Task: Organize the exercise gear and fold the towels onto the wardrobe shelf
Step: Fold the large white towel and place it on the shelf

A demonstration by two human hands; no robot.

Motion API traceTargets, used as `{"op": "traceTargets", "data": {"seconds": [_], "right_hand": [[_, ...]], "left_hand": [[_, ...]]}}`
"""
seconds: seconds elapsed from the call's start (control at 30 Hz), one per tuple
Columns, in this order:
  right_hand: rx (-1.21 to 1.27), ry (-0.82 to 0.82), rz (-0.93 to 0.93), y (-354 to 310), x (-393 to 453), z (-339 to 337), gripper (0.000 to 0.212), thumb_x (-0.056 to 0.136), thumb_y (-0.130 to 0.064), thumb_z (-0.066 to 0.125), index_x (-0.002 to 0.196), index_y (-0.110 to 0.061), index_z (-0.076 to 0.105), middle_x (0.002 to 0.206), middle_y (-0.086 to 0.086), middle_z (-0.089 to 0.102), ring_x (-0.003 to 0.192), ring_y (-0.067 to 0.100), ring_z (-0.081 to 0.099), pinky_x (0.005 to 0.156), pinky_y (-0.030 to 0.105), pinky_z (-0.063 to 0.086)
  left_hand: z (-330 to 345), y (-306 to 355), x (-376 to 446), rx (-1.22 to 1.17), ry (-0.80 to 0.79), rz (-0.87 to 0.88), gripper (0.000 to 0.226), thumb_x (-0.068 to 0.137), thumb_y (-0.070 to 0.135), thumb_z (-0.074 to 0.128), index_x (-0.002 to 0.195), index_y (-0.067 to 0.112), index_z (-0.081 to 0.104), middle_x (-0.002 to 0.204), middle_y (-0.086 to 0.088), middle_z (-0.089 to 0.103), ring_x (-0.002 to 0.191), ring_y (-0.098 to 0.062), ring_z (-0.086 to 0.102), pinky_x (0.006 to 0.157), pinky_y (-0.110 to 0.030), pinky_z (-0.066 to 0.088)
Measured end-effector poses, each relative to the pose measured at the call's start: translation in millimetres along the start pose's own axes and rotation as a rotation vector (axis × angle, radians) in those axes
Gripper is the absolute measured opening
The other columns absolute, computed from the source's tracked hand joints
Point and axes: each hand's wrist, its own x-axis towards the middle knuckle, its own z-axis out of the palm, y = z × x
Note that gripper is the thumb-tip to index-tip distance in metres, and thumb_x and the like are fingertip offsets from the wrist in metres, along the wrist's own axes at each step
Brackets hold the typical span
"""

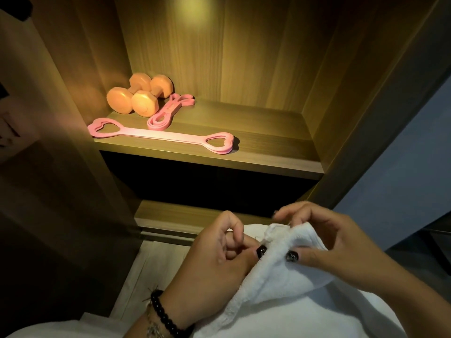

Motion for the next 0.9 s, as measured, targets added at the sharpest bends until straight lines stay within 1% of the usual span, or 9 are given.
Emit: {"op": "traceTargets", "data": {"seconds": [0.07, 0.17, 0.27, 0.37, 0.43, 0.57, 0.7, 0.8, 0.9], "right_hand": [[0.049, -0.088, 0.068, 0.0, -1.5, 1.0, 0.040, 0.057, -0.059, 0.080, 0.086, -0.033, 0.070, 0.101, -0.008, 0.068, 0.095, 0.014, 0.066, 0.072, 0.024, 0.056], [0.010, -0.051, 0.080, 2.5, -2.6, 2.5, 0.039, 0.059, -0.063, 0.077, 0.088, -0.038, 0.072, 0.095, -0.006, 0.071, 0.088, 0.012, 0.067, 0.071, 0.022, 0.056], [0.008, -0.016, 0.042, 5.9, -3.2, 3.8, 0.036, 0.063, -0.057, 0.077, 0.090, -0.034, 0.074, 0.094, -0.005, 0.071, 0.088, 0.014, 0.067, 0.072, 0.022, 0.055], [0.006, -0.011, 0.014, 8.7, -3.7, 8.7, 0.033, 0.065, -0.053, 0.077, 0.091, -0.033, 0.076, 0.094, -0.007, 0.070, 0.089, 0.015, 0.067, 0.072, 0.022, 0.055], [-0.011, 0.000, 0.002, 10.3, -3.4, 11.9, 0.036, 0.065, -0.058, 0.076, 0.093, -0.035, 0.075, 0.096, -0.010, 0.070, 0.092, 0.014, 0.066, 0.075, 0.022, 0.056], [-0.066, 0.039, -0.045, 13.9, -4.0, 15.4, 0.038, 0.067, -0.062, 0.072, 0.096, -0.037, 0.075, 0.101, -0.013, 0.068, 0.095, 0.012, 0.065, 0.075, 0.020, 0.055], [-0.118, 0.084, -0.126, 18.1, -5.2, 19.4, 0.035, 0.075, -0.057, 0.068, 0.101, -0.035, 0.074, 0.103, -0.016, 0.067, 0.096, 0.010, 0.064, 0.075, 0.017, 0.053], [-0.141, 0.116, -0.158, 19.0, -7.8, 20.8, 0.035, 0.077, -0.056, 0.067, 0.105, -0.036, 0.073, 0.105, -0.017, 0.065, 0.098, 0.010, 0.063, 0.074, 0.015, 0.052], [-0.154, 0.145, -0.192, 18.6, -10.9, 22.0, 0.035, 0.077, -0.055, 0.067, 0.107, -0.036, 0.072, 0.105, -0.017, 0.065, 0.098, 0.010, 0.063, 0.074, 0.017, 0.054]], "left_hand": [[-2.1, 0.4, -0.6, -0.081, -0.032, -0.038, 0.027, 0.082, 0.006, 0.066, 0.085, 0.005, 0.040, 0.080, -0.011, 0.073, 0.067, -0.021, 0.067, 0.054, -0.027, 0.053], [-17.5, -14.3, 8.0, -0.193, 0.042, -0.123, 0.018, 0.084, 0.002, 0.061, 0.089, 0.002, 0.044, 0.079, -0.017, 0.072, 0.061, -0.022, 0.067, 0.052, -0.025, 0.054], [-47.4, -58.4, 25.6, -0.031, 0.254, -0.260, 0.007, 0.092, 0.005, 0.057, 0.095, 0.004, 0.051, 0.086, -0.012, 0.074, 0.077, -0.021, 0.071, 0.065, -0.024, 0.053], [-63.2, -105.4, 34.6, 0.196, 0.282, -0.473, 0.009, 0.091, 0.019, 0.062, 0.097, 0.015, 0.057, 0.099, -0.002, 0.070, 0.096, -0.015, 0.064, 0.073, -0.024, 0.045], [-60.4, -122.5, 36.8, 0.250, 0.220, -0.597, 0.014, 0.092, 0.027, 0.060, 0.097, 0.014, 0.059, 0.096, 0.001, 0.065, 0.084, -0.009, 0.059, 0.065, -0.021, 0.042], [-51.0, -136.2, 44.9, 0.249, 0.065, -0.665, 0.039, 0.093, 0.043, 0.051, 0.073, 0.010, 0.047, 0.067, -0.004, 0.046, 0.060, -0.015, 0.042, 0.057, -0.025, 0.033], [-49.1, -132.2, 50.2, 0.013, 0.087, -0.612, 0.040, 0.082, 0.056, 0.057, 0.083, 0.016, 0.057, 0.080, -0.006, 0.054, 0.074, -0.019, 0.047, 0.069, -0.030, 0.035], [-51.6, -127.6, 53.4, -0.196, 0.185, -0.602, 0.039, 0.083, 0.038, 0.071, 0.107, 0.008, 0.064, 0.102, -0.004, 0.068, 0.086, -0.022, 0.063, 0.071, -0.031, 0.048], [-53.5, -120.2, 53.3, -0.372, 0.142, -0.692, 0.065, 0.064, 0.026, 0.087, 0.117, -0.002, 0.063, 0.110, -0.017, 0.065, 0.090, -0.030, 0.063, 0.073, -0.037, 0.052]]}}
